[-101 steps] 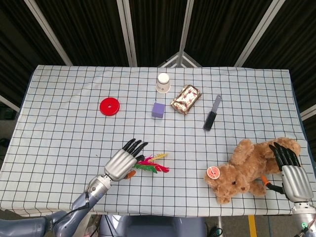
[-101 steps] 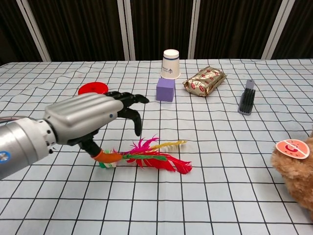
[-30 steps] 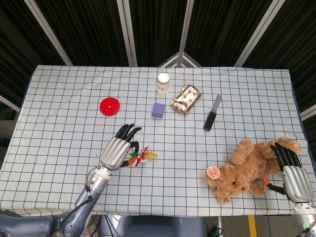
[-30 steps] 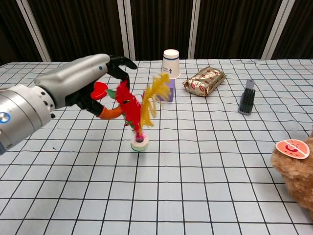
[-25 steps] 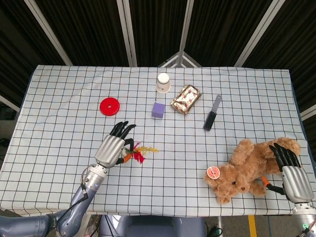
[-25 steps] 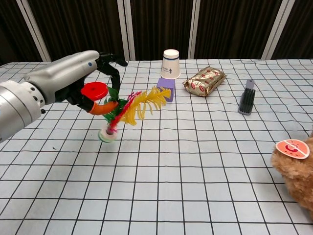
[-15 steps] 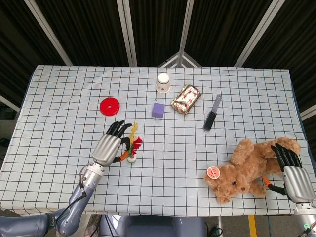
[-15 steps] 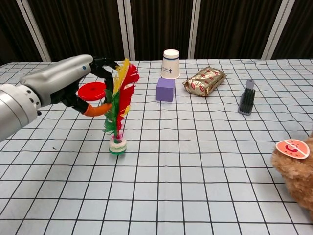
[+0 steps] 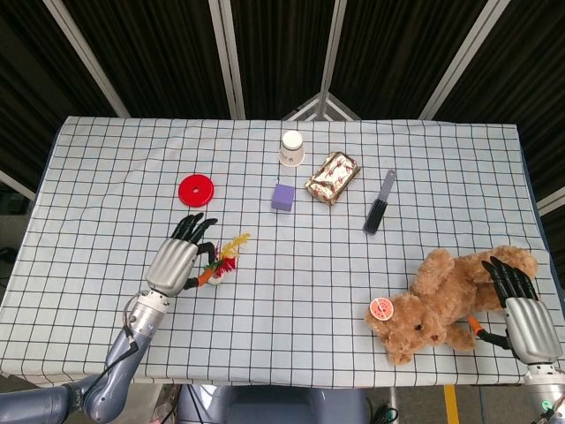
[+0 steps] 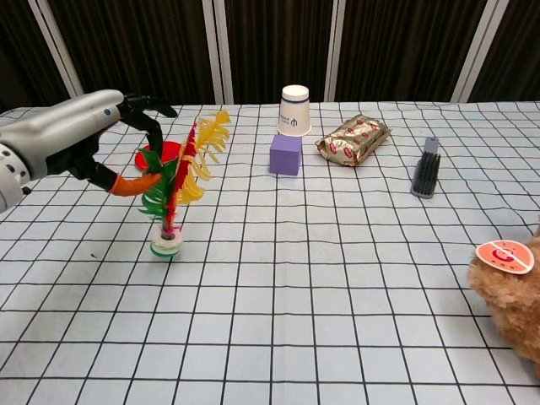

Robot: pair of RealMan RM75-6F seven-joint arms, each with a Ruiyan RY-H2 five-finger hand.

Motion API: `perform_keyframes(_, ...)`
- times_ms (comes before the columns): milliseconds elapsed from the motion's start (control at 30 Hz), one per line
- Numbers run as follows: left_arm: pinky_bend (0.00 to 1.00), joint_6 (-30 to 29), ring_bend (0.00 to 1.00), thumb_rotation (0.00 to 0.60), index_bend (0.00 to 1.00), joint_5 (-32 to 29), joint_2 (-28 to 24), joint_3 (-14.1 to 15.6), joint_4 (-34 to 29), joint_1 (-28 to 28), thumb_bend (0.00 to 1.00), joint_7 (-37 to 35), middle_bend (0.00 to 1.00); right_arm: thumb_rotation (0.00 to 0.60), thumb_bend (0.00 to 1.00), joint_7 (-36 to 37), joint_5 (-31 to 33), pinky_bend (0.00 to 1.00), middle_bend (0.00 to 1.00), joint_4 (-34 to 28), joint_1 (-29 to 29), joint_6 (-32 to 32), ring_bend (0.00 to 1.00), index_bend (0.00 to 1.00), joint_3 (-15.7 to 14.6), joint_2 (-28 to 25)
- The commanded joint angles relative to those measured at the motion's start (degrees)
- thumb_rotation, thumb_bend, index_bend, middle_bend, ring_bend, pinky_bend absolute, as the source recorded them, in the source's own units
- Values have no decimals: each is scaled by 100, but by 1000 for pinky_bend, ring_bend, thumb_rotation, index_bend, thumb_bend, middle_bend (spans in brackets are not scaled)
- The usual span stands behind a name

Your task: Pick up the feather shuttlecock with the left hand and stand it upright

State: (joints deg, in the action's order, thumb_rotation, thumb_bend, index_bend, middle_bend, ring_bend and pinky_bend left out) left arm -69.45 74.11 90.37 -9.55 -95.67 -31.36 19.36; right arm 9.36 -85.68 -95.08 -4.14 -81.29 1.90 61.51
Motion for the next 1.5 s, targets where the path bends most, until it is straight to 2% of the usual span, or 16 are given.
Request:
perform_keyframes(33, 23, -7, 0, 600, 636, -10, -48, 25, 40, 38, 635, -77, 112, 600, 342, 2, 2, 0, 0, 5, 0, 3, 0, 0, -1, 0)
perform_keyframes(567, 22, -58, 0, 600, 628, -7, -294, 218, 217, 288, 623, -512, 111, 600, 341, 8, 1, 0, 0, -24, 2, 12, 0, 0, -6, -8)
perform_keyframes(733, 22, -169, 0, 600, 612, 158, -475, 405, 142, 475, 595, -766, 108, 600, 342, 22, 11, 0, 0, -33, 4, 16, 0, 0, -5, -15)
perform_keyframes(800, 21, -215, 0, 600, 575, 273, -598, 518, 57, 562, 531, -888, 93, 600, 342, 24, 8, 0, 0, -42, 4, 23, 0, 0, -12, -21)
perform_keyframes(900, 17, -335, 0, 600, 498, 571, -841, 713, -60, 701, 333, -1095, 46, 600, 342, 42, 18, 0, 0, -58, 8, 32, 0, 0, -15, -27)
perform_keyframes(967, 6, -486, 0, 600, 346, 803, -969, 818, -120, 797, 189, -1232, 7, 600, 342, 58, 21, 0, 0, -63, 8, 36, 0, 0, -15, -31)
perform_keyframes(1033, 0, -613, 0, 600, 169, 964, -1114, 903, -226, 895, 121, -1390, 0, 600, 342, 57, 20, 0, 0, -62, 7, 37, 0, 0, -15, -30)
perform_keyframes(1100, 0, -761, 0, 600, 62, 1117, -1308, 991, -359, 1006, 98, -1504, 0, 600, 342, 57, 13, 0, 0, -61, 7, 41, 0, 0, -20, -32)
perform_keyframes(1133, 0, -811, 0, 600, 46, 1170, -1418, 1036, -428, 1056, 94, -1543, 0, 600, 342, 58, 3, 0, 0, -60, 5, 43, 0, 0, -23, -33)
perform_keyframes(1333, 0, -1210, 0, 600, 8, 1368, -1999, 1240, -763, 1410, 74, -1700, 0, 600, 341, 29, -34, 0, 0, -23, 8, 18, 0, 0, -30, -28)
perform_keyframes(1500, 0, -1707, 0, 600, 0, 1574, -2356, 1457, -624, 1826, 50, -1381, 0, 600, 341, -21, -26, 0, 0, -17, 1, 30, 0, 0, -29, -20)
